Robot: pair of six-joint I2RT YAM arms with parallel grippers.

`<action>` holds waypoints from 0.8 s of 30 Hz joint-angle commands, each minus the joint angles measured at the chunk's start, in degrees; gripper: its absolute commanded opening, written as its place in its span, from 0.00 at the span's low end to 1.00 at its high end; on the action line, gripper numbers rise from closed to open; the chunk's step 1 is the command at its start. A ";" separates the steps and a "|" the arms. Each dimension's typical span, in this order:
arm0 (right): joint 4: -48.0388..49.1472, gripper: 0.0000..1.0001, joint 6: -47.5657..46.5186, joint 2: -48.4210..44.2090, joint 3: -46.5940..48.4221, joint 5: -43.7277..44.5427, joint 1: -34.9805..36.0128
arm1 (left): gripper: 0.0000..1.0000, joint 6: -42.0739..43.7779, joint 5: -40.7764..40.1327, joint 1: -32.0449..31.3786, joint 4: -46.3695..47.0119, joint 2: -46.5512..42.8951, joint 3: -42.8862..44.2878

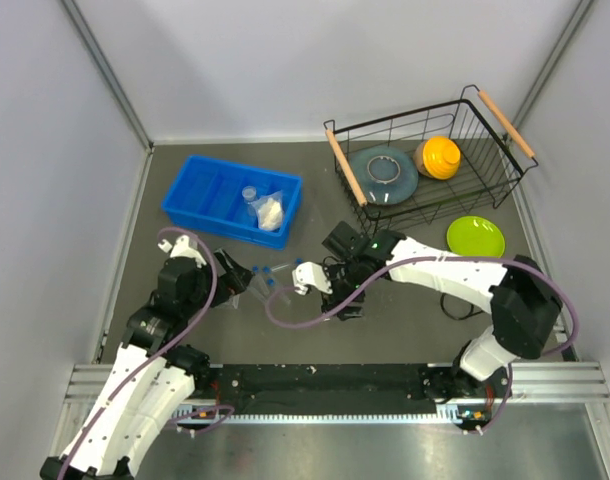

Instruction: Organize the chemistry lab equipment

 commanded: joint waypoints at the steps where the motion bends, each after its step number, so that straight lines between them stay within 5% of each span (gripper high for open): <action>1: 7.87 0.72 1.04 1.51 -2.14 2.88 3.25 | 0.95 0.41 -9.67 0.24 -3.95 -2.20 4.62; 24: 15.78 0.61 3.15 4.68 -9.18 7.27 5.63 | 0.94 2.00 -8.01 0.16 -4.75 -3.00 6.20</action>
